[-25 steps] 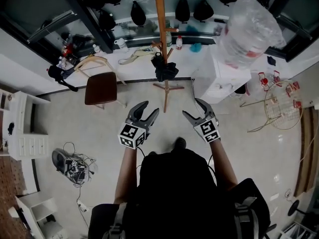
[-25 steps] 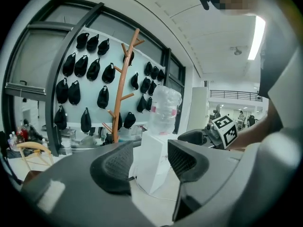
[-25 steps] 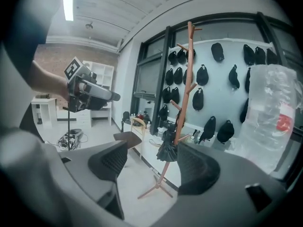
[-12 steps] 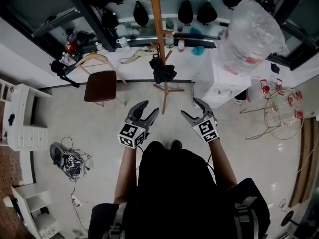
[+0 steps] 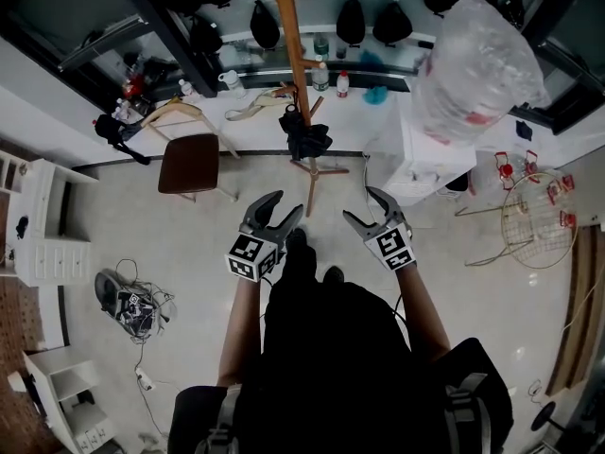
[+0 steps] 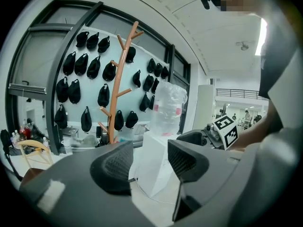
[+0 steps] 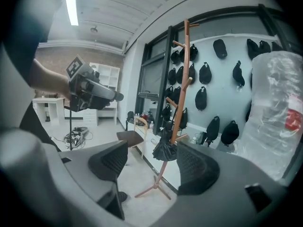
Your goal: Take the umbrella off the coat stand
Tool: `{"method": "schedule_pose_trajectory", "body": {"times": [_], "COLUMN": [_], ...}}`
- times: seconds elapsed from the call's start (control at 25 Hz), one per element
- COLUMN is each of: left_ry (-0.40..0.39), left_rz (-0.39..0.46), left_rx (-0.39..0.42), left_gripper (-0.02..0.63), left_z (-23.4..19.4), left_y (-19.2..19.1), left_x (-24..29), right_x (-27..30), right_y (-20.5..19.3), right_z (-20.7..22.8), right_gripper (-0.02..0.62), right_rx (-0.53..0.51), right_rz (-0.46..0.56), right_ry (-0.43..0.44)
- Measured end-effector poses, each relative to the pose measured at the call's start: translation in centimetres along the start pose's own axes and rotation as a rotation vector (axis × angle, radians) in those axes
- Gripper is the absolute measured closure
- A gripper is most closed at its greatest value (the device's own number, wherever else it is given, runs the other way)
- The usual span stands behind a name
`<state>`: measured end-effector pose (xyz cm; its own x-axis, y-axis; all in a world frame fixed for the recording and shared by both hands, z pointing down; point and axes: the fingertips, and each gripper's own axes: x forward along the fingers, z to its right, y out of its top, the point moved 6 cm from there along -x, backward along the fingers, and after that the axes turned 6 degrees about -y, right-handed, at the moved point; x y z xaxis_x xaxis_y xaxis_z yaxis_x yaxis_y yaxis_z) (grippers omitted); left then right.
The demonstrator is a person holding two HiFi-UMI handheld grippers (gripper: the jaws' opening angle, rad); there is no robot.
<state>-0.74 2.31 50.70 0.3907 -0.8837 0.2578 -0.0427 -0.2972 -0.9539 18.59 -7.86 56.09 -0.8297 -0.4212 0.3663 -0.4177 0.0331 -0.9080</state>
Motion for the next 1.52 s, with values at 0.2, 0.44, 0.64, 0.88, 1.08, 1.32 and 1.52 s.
{"method": "schedule_pose_trajectory", "body": {"times": [0.2,0.44,0.64,0.88,1.08,1.32,1.52], "left_ry": [-0.007,-0.018,-0.041,-0.084,-0.096,-0.127,-0.14], "left_rz": [0.009,0.013,0.011,0.004,-0.003,-0.036,-0.035], "left_rx": [-0.003,0.002,-0.003,0.001,-0.003,-0.021,-0.015], "left_gripper": [0.379,0.379,0.379,0.379,0.379,0.379,0.379], "left_z": [-0.8,-2.2,-3.8,-6.2,-9.6,-13.1,-16.4], "left_y": [0.0,-0.1,-0.2,0.4,0.8,0.6,0.8], "left_x": [0.9,2.2,3.3,5.2,5.8,7.0,8.0], "right_x": [0.5,1.5,2.7,4.4,7.2,10.0,12.3], "right_y": [-0.4,-0.5,0.0,0.0,1.5,2.4,3.3], "right_z": [0.3,1.2,2.0,3.3,3.5,4.8,5.9], "right_gripper": [0.27,0.27,0.27,0.27,0.272,0.271,0.272], "right_rx": [0.002,-0.005,-0.008,-0.007,-0.008,-0.001,0.002], "right_rz": [-0.011,-0.019,-0.026,-0.059,-0.064,-0.082,-0.084], "right_ry": [-0.002,-0.016,-0.039,-0.07,-0.077,-0.105,-0.138]}}
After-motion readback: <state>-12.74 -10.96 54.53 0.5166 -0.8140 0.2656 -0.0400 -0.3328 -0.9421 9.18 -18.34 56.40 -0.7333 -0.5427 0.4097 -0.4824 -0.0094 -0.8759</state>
